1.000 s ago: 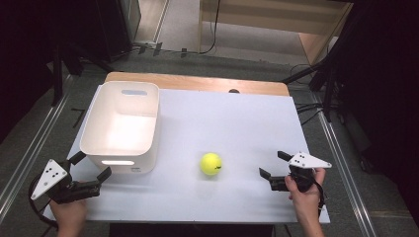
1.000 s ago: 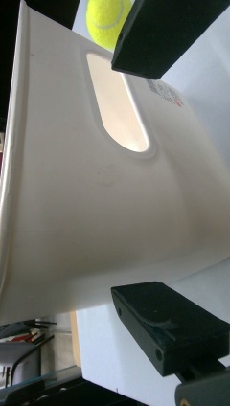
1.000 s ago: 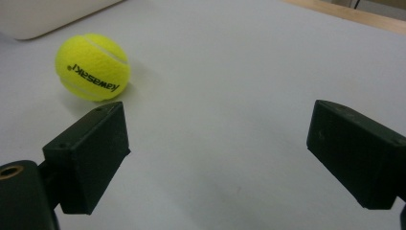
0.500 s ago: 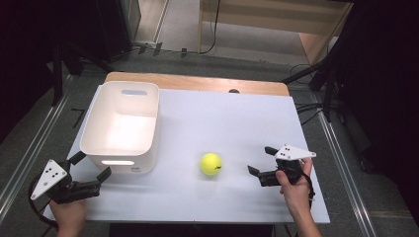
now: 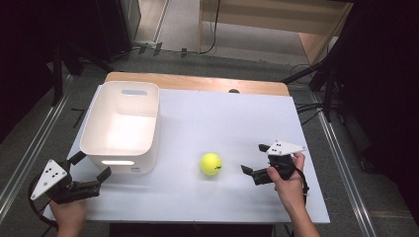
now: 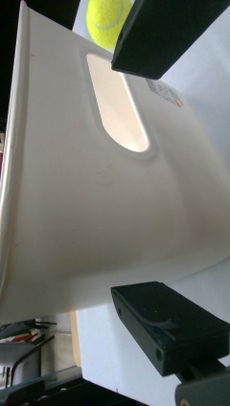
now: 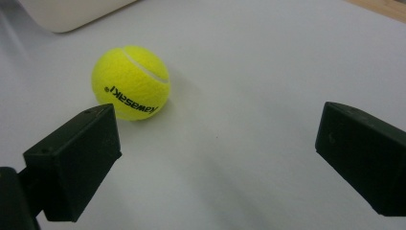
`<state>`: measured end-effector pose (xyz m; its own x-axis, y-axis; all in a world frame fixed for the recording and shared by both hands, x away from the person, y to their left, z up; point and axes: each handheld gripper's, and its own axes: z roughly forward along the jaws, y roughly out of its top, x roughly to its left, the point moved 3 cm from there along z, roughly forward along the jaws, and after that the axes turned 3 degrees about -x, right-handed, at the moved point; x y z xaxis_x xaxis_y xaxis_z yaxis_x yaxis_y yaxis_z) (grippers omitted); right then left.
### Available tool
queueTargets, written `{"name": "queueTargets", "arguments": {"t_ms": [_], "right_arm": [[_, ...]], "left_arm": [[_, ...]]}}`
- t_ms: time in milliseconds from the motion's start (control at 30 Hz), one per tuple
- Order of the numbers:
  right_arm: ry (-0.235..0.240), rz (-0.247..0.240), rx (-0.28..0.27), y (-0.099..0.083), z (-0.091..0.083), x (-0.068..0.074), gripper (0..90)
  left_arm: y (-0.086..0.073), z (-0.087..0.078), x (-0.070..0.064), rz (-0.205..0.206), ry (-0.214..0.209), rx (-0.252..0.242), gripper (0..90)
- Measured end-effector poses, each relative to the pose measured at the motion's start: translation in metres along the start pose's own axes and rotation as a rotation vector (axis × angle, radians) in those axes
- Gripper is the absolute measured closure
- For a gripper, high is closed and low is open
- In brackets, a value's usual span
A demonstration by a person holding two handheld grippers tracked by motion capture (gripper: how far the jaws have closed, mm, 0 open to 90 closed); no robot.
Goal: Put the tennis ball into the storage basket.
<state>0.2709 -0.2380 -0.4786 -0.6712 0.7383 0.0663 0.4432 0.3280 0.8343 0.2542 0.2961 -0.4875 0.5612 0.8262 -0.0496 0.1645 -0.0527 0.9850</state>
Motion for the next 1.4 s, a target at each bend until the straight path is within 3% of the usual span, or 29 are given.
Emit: {"name": "queueTargets", "arguments": {"t_ms": [467, 1400], "right_arm": [[0.008, -0.021, 0.039, 0.011, 0.017, 0.007, 0.1], [0.078, -0.068, 0.113, 0.025, 0.041, 0.022, 0.1]], "left_arm": [[0.0, 0.0, 0.0, 0.001, 0.0, 0.001, 0.0], [0.0, 0.0, 0.0, 0.002, -0.001, 0.001, 0.0]]}}
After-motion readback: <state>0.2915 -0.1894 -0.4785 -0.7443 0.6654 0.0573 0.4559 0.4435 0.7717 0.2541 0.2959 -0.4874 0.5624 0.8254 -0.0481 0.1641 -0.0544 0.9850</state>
